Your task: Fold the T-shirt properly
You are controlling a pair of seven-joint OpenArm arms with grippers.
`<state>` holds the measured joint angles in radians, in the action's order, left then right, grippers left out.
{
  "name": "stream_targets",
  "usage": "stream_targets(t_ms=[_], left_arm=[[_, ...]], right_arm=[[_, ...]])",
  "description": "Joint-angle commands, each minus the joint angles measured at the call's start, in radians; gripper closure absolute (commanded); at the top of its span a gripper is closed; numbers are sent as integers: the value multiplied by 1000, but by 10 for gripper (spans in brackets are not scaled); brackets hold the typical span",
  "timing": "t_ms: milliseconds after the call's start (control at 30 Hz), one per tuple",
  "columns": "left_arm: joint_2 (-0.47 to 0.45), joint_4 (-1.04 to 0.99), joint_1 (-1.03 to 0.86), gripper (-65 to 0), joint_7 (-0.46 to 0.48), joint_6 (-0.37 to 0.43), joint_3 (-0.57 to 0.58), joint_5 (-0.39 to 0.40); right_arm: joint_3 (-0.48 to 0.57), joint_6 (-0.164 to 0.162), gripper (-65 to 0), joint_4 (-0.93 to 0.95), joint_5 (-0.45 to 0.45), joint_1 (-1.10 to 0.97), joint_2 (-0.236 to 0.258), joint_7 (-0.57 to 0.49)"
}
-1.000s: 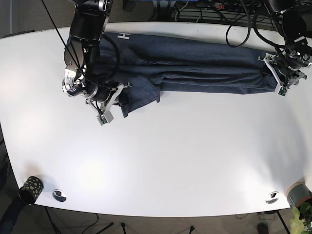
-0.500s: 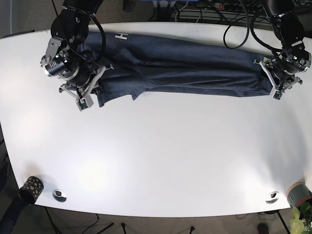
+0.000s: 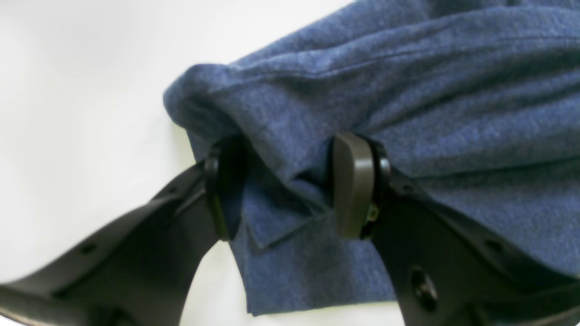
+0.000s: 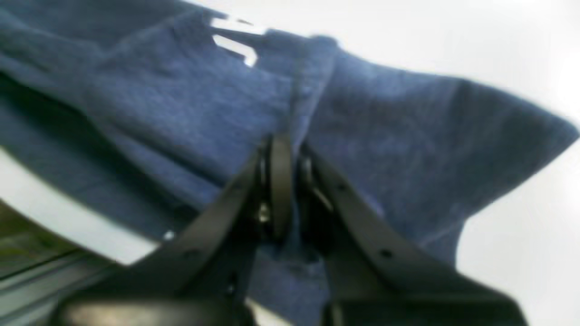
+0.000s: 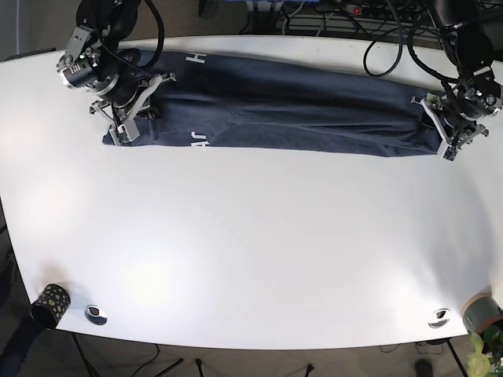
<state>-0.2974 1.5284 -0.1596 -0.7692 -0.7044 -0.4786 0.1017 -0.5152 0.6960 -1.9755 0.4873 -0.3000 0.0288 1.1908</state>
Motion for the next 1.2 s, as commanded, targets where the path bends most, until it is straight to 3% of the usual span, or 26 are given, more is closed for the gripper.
stream_targets(t_ms=[0, 167, 400, 567, 767, 967, 1167], left_arm=[[-29, 8, 2, -272, 3, 6, -4, -18], [-44, 7, 5, -272, 3, 6, -4, -18], [-44, 8, 7, -272, 3, 6, -9, -13], [-39, 16, 7, -272, 3, 6, -9, -7], [-38, 60, 16, -272, 3, 6, -12, 40], [-38, 129, 16, -272, -2, 6, -84, 169], [-33, 143, 12, -272, -2, 6, -90, 192]], right_arm=[[-21, 2, 0, -15, 50, -15, 15, -10], [-39, 2, -22, 21, 49, -40, 29, -10], [-87, 2, -354, 126, 49, -55, 50, -15], [-87, 2, -480, 77, 58, -58, 73, -15], [-81, 2, -488, -48, 64, -84, 70, -15], [-47, 2, -488, -15, 166, -80, 70, -15], [51, 2, -488, 71, 173, -67, 75, -19]])
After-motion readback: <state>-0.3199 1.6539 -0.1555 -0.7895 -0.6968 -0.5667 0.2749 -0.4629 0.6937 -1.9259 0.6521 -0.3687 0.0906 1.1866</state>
